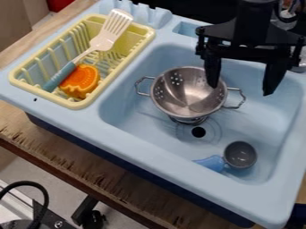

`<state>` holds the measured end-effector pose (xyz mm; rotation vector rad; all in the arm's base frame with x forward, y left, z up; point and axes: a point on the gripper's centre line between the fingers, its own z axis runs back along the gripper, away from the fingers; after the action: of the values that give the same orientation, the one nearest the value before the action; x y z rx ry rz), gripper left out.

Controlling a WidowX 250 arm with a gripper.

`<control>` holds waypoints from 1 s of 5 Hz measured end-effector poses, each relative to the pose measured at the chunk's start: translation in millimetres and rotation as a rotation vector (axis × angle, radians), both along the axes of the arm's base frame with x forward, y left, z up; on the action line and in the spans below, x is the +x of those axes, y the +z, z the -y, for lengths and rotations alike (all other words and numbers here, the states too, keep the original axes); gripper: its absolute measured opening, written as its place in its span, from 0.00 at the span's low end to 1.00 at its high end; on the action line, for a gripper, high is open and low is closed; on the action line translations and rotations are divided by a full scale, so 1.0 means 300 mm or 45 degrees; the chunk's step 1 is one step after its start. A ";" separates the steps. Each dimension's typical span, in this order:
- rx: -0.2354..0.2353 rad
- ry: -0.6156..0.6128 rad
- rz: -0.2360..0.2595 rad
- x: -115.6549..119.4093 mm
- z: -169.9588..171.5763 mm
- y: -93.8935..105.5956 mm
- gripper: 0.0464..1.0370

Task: Put the blue spoon in the silver pot

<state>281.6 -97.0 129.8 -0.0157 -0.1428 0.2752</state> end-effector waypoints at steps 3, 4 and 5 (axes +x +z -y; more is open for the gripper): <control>0.034 -0.433 -0.097 -0.109 0.010 -0.047 0.96; 0.084 -0.639 -0.071 -0.173 0.021 -0.061 0.96; 0.123 -0.773 -0.064 -0.200 0.048 -0.081 0.96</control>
<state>221.6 -111.4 105.4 0.0436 -0.0956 -0.3371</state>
